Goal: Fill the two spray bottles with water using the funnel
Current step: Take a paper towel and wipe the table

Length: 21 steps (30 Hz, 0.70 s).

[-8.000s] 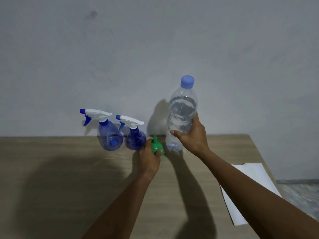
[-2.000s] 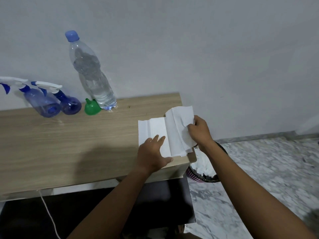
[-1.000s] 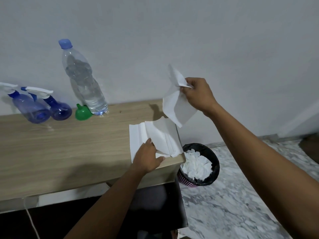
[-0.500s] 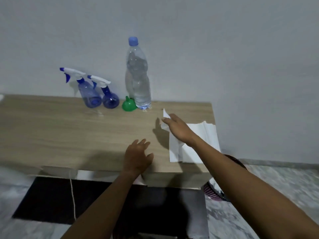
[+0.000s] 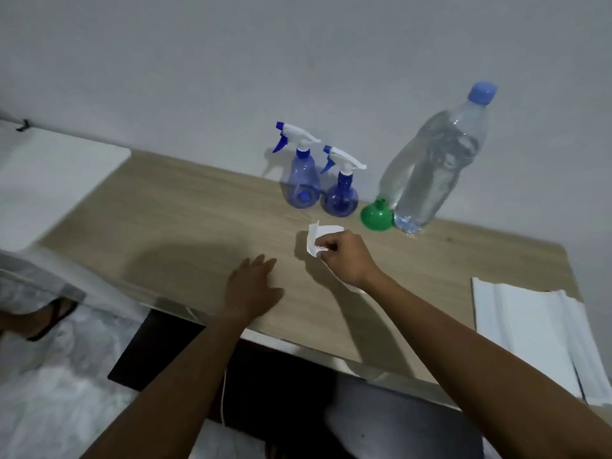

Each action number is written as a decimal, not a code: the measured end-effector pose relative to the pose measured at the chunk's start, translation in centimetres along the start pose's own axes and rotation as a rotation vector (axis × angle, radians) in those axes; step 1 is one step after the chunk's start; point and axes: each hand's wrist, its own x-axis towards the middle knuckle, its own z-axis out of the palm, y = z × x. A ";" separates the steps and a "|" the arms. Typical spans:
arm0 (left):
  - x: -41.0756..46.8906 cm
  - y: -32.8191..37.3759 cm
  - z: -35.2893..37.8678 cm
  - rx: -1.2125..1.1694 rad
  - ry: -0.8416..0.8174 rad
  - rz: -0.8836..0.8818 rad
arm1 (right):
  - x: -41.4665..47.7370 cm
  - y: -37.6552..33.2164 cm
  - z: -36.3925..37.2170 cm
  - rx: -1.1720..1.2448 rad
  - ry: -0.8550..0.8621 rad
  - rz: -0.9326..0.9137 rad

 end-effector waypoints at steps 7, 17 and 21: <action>5.4 -4.8 -2.7 0.029 -0.170 -0.008 | 7.2 -4.2 5.0 -0.228 0.042 -0.101; 6.7 -5.8 -2.5 0.078 -0.160 0.045 | 9.3 -2.2 8.7 -0.219 0.113 -0.071; 6.9 -5.7 -2.6 0.102 -0.154 0.047 | 10.0 -1.3 9.0 -0.284 0.059 -0.053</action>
